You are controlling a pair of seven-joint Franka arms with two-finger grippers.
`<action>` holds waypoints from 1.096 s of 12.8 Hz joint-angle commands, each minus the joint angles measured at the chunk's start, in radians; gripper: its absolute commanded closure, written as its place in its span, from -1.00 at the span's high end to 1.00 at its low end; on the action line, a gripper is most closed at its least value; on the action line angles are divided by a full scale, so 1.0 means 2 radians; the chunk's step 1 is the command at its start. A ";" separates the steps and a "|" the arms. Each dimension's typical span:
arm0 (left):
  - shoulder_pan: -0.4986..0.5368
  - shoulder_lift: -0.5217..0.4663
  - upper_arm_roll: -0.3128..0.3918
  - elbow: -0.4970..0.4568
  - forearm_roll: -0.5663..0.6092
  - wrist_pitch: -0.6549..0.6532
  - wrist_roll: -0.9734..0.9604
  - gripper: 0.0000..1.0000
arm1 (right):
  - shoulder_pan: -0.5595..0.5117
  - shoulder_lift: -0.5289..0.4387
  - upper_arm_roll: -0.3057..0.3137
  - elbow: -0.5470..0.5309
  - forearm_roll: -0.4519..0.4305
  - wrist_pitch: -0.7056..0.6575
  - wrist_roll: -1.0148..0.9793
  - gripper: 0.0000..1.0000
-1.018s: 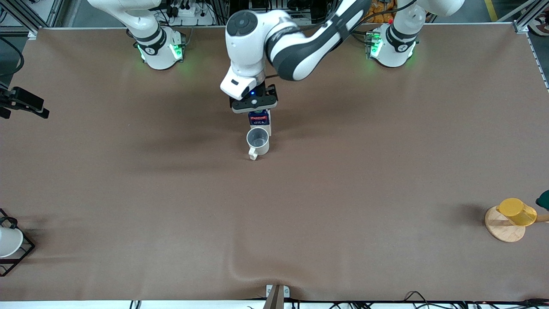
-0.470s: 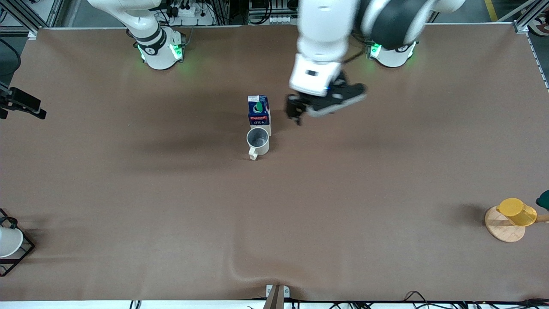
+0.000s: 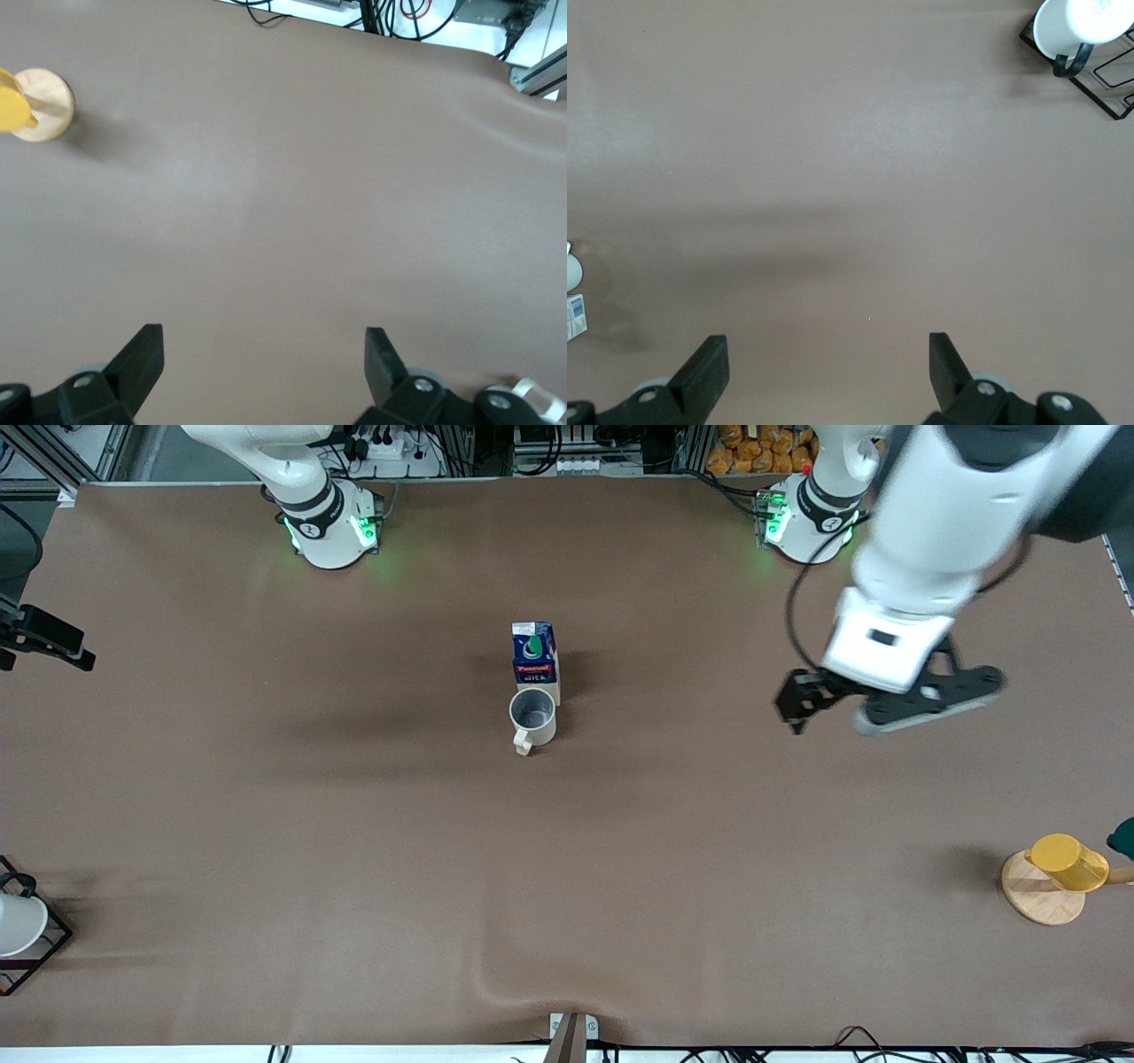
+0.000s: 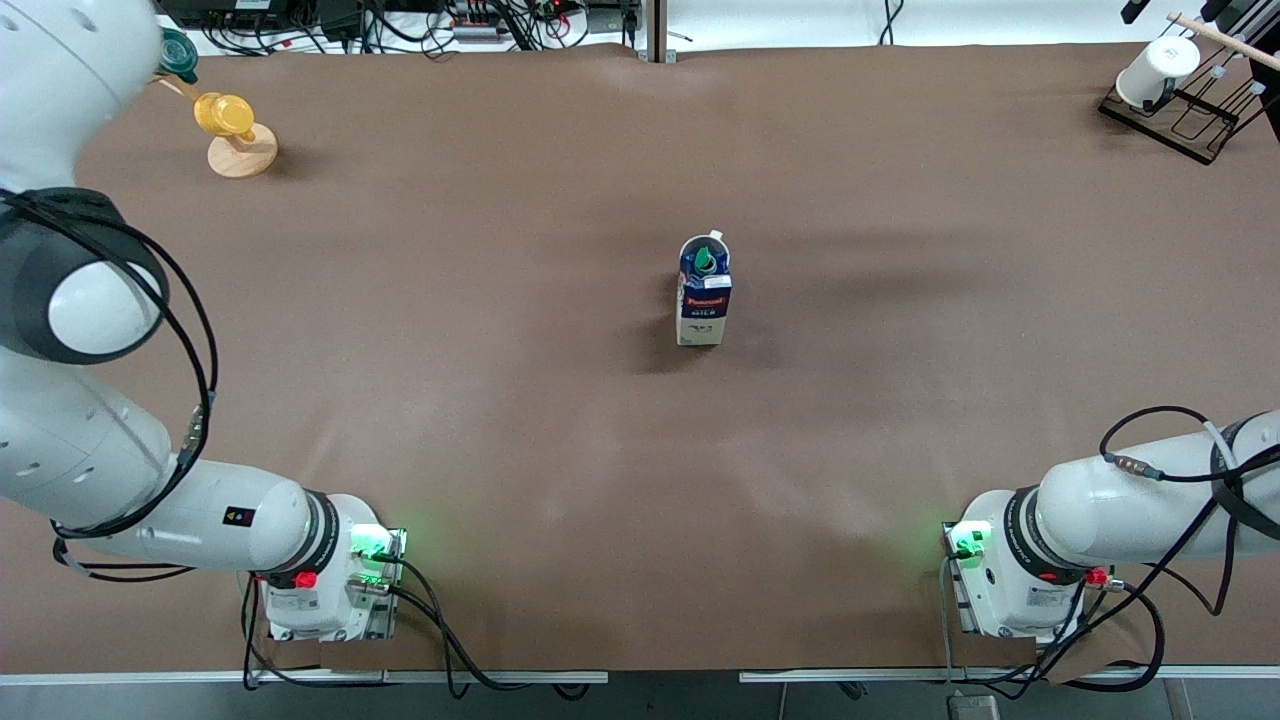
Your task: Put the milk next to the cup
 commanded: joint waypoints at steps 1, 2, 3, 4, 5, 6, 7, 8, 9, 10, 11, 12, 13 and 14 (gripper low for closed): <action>0.060 -0.024 -0.007 -0.011 -0.033 -0.022 0.080 1.00 | -0.006 -0.003 0.004 0.004 0.005 -0.005 -0.002 1.00; 0.072 -0.028 -0.007 -0.011 -0.036 -0.032 0.094 1.00 | -0.006 -0.003 0.005 0.003 0.005 -0.005 -0.002 1.00; 0.080 -0.036 -0.006 -0.012 -0.039 -0.038 0.096 1.00 | -0.005 -0.003 0.005 0.004 0.005 -0.005 -0.001 1.00; 0.089 -0.041 -0.006 -0.012 -0.047 -0.044 0.099 1.00 | -0.005 -0.003 0.004 0.004 0.005 -0.005 -0.001 1.00; 0.100 -0.045 -0.006 -0.012 -0.050 -0.045 0.117 1.00 | -0.006 -0.002 0.004 0.003 0.005 -0.005 -0.002 1.00; 0.106 -0.050 -0.006 -0.013 -0.057 -0.045 0.146 1.00 | -0.007 -0.003 0.004 0.003 0.005 -0.005 -0.002 1.00; 0.123 -0.053 -0.006 -0.012 -0.068 -0.049 0.154 1.00 | -0.008 -0.003 0.004 0.003 0.004 -0.005 -0.003 1.00; 0.138 -0.056 -0.009 -0.013 -0.083 -0.051 0.158 1.00 | -0.008 -0.003 0.004 0.003 0.005 -0.005 -0.005 1.00; 0.140 -0.059 -0.008 -0.013 -0.086 -0.053 0.164 1.00 | -0.008 -0.003 0.003 0.003 0.005 -0.005 -0.005 1.00; 0.140 -0.063 -0.005 -0.013 -0.086 -0.061 0.175 1.00 | -0.008 -0.003 0.003 0.003 0.005 -0.004 -0.005 1.00; 0.127 -0.079 0.009 -0.017 -0.087 -0.071 0.170 1.00 | -0.009 -0.003 0.003 0.003 0.005 -0.005 -0.005 1.00; 0.094 -0.084 0.040 -0.021 -0.088 -0.074 0.167 1.00 | -0.010 -0.003 0.003 0.002 0.005 -0.005 -0.007 1.00; 0.066 -0.085 0.078 -0.021 -0.089 -0.081 0.170 1.00 | -0.009 -0.003 0.003 0.002 0.005 -0.005 -0.007 1.00; 0.047 -0.086 0.101 -0.023 -0.089 -0.086 0.173 1.00 | -0.008 -0.003 0.003 0.002 0.005 -0.005 -0.006 1.00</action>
